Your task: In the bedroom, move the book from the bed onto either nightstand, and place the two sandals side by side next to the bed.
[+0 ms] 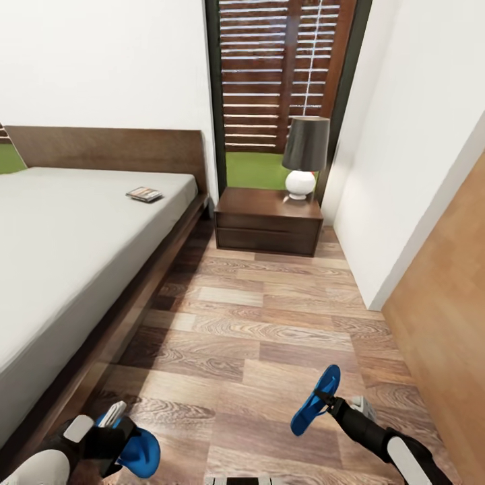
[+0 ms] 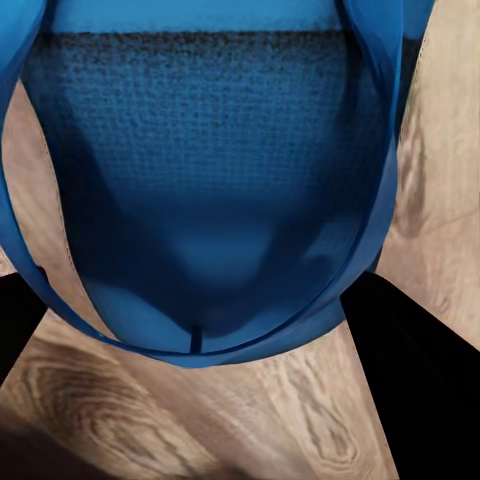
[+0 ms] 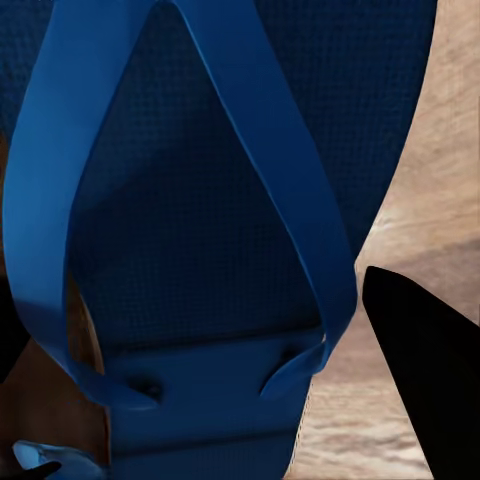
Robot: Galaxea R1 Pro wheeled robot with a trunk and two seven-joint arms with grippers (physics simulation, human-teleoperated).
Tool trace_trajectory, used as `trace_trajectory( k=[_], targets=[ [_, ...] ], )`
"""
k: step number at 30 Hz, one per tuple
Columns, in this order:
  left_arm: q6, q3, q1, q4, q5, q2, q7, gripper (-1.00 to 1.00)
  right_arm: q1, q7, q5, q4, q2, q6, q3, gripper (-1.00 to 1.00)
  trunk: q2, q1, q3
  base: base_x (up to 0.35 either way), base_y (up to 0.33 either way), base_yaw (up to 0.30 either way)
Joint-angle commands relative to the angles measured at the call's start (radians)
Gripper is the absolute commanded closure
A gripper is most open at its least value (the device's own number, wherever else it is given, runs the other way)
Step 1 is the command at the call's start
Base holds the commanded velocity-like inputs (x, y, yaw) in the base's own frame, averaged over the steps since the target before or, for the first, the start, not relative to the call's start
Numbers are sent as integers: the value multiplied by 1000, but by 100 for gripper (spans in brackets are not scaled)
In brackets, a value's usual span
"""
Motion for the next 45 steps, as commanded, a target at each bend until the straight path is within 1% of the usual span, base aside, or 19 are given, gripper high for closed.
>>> trace_trajectory(
  k=[1, 4, 8, 10, 16, 31, 38, 45],
  targets=[
    [5, 2, -2, -14, 12, -9, 13, 100, 0, 1, -22, -5, 0, 19, -5, 100, -1, 0, -5, 0, 0, 0],
    [4, 2, -4, -50, 15, -38, 19, 100, 0, 2, -43, -11, -4, 35, -9, 100, -1, 2, -16, 0, 0, 0],
    [4, 2, -7, -76, 16, -62, 21, 100, 0, 3, -49, -12, -6, 39, -10, 100, -2, 3, -32, 0, 0, 0],
    [4, 2, -8, -93, 16, -69, 21, 100, 0, 3, -50, -13, -7, 41, -10, 100, -3, 4, -40, 0, 0, 0],
    [4, 2, -9, -115, 16, -86, 21, 100, 0, 7, -51, -14, -8, 42, -7, 100, -3, 4, -40, 0, 0, 0],
    [4, 1, -9, -144, 15, -91, 21, 100, 0, 7, -49, -14, -7, 42, -2, 100, -3, 4, -40, 0, 0, 0],
    [6, 2, -9, -145, 14, -86, 22, 100, 0, 7, -45, -14, -6, 41, -2, 100, -3, 4, -40, 0, 0, 0],
    [6, 2, -9, -145, 15, -81, 22, 100, 0, 7, -44, -14, -6, 41, -2, 100, -4, 7, -67, 0, 0, 0]
  ],
)
